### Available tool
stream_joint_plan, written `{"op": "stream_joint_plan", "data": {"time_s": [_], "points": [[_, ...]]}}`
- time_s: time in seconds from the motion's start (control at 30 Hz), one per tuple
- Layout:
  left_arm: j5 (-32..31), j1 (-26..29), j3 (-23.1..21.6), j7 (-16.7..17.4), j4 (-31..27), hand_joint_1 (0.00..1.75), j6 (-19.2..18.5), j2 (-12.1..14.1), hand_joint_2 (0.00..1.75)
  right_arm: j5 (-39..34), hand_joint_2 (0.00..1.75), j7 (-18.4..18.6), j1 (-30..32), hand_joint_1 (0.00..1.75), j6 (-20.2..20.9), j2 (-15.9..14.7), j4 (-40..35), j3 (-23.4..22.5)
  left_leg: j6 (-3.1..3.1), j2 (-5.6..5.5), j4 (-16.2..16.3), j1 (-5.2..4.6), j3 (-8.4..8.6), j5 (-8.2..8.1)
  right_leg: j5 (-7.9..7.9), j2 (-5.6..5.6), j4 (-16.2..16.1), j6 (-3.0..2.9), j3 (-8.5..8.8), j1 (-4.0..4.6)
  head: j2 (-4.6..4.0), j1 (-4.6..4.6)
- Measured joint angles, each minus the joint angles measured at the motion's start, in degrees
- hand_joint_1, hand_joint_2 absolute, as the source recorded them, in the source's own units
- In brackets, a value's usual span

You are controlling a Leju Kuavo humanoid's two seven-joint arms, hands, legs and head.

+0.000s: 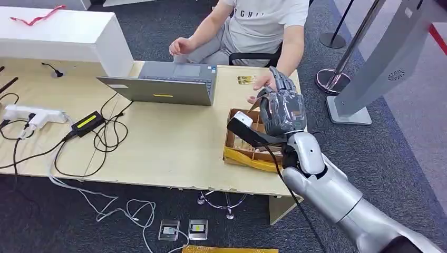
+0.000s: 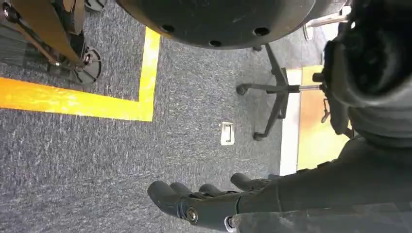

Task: Pass the card to the sensor for recognition and then transmit it.

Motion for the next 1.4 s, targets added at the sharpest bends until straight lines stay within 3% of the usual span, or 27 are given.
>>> {"op": "stream_joint_plan", "data": {"time_s": [0.17, 0.2, 0.23, 0.53, 0.87, 1.07, 1.17, 1.3, 1.4], "points": [[0.2, 0.0, 0.0, 0.7, 0.0, 0.00, 0.0, 0.0, 0.00, 0.1, 1.75, -0.3, -0.3, 1.75, -0.2, 0.8, 1.9, 0.0, 0.00, -0.01, 0.0, 0.00, 0.00, 0.00, 0.00, -0.01, 0.0, 0.00, 0.00, 0.00, 0.02, -0.02], [0.4, 0.0, 0.0, 0.9, 0.0, 0.00, 0.2, 0.0, 0.00, 0.1, 1.75, -0.4, -0.3, 0.10, -0.2, 0.9, 2.1, 0.0, 0.00, -0.01, 0.0, 0.00, 0.00, 0.00, 0.00, -0.01, 0.0, 0.00, 0.00, 0.00, 0.00, 0.00], [0.5, 0.0, 0.0, 1.1, 0.0, 0.00, 0.4, 0.0, 0.00, 0.0, 1.75, -0.6, -0.4, 0.00, -0.3, 0.9, 2.4, 0.0, 0.00, -0.01, 0.0, 0.00, 0.01, 0.00, 0.00, -0.01, 0.0, 0.00, 0.00, 0.00, 0.00, 0.00], [0.5, 0.0, 0.0, 1.3, 0.0, 0.00, 1.7, -0.2, 0.00, 1.2, 1.75, -0.2, -0.5, 0.00, -3.0, 1.2, 5.3, 0.0, 0.00, -0.01, 0.0, 0.00, 0.01, 0.00, 0.00, -0.01, 0.0, 0.00, 0.00, 0.00, 0.02, -0.02], [0.2, 0.0, 0.0, 1.0, 0.0, 0.00, 1.4, -0.2, 0.00, 1.2, 1.75, 1.2, -0.5, 0.00, -3.0, 1.0, 7.3, 0.0, 0.00, 0.00, 0.0, 0.00, 0.03, 0.00, 0.00, 0.00, 0.0, 0.00, -0.02, 0.00, 0.00, 0.00], [1.4, 0.0, 0.0, 0.8, 0.0, 0.00, 1.3, -0.2, 0.00, -2.3, 1.75, 3.8, -0.5, 0.00, -3.6, -1.8, 7.8, -2.0, 0.00, 0.00, 0.0, -0.02, 0.07, 0.00, 0.00, 0.00, -0.1, 0.00, -0.04, -0.01, 0.00, -0.02], [3.0, 0.1, 0.0, 1.1, 0.0, 0.00, 1.2, -0.2, 0.00, -7.3, 1.75, 5.0, -0.5, 0.00, -3.9, -4.8, 8.2, -3.8, 0.01, -0.02, 0.0, -0.04, 0.06, -0.01, 0.01, -0.01, -0.1, 0.01, -0.02, -0.02, 0.02, 0.00], [5.2, 0.2, 0.0, 2.1, 0.0, 0.00, 1.4, -0.3, 0.00, -23.3, 1.75, 5.9, 0.2, 0.00, -2.3, -9.0, 8.7, -8.0, 0.02, -0.02, 0.0, -0.04, 0.00, -0.02, 0.02, -0.02, -0.1, 0.03, 0.00, -0.03, 0.00, 0.00], [5.7, 0.3, 0.0, 2.6, 0.0, 0.00, 1.4, -0.4, 0.00, -28.4, 1.75, 5.9, 0.6, 0.00, -1.9, -11.2, 9.2, -10.2, 0.04, 0.00, 0.0, -0.04, 0.02, -0.05, 0.02, 0.08, -0.1, 0.03, -0.02, -0.04, 0.00, -0.02]]}}
